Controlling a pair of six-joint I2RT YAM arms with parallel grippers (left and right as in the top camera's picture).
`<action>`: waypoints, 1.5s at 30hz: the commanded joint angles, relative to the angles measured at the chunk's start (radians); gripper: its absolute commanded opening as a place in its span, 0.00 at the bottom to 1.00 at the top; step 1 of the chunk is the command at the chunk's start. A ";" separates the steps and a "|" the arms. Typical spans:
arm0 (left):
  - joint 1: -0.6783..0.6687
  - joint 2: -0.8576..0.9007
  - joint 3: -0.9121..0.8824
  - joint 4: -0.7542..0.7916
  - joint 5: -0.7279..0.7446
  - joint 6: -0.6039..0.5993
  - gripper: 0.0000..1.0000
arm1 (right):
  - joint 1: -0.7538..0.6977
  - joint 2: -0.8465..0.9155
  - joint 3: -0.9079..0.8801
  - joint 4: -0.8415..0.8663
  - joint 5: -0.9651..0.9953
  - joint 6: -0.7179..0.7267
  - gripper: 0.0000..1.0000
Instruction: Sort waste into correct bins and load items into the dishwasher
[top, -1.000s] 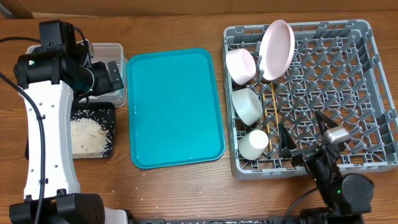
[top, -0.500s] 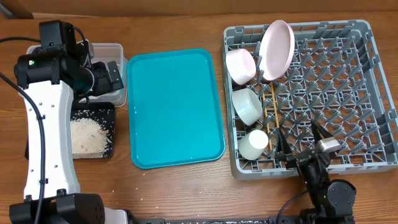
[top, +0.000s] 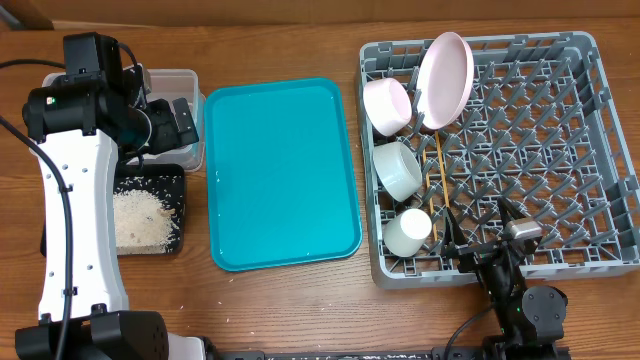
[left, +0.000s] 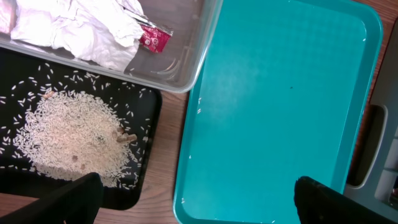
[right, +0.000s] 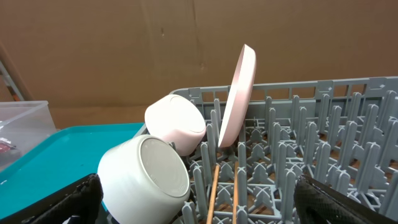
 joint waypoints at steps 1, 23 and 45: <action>-0.001 -0.010 0.018 0.002 0.000 0.001 1.00 | -0.006 -0.011 -0.011 0.005 0.009 0.004 1.00; -0.001 -0.009 0.018 0.002 0.000 0.001 1.00 | -0.006 -0.011 -0.011 0.005 0.009 0.005 1.00; -0.092 -0.564 -0.359 0.479 0.053 0.278 1.00 | -0.006 -0.011 -0.011 0.005 0.009 0.005 1.00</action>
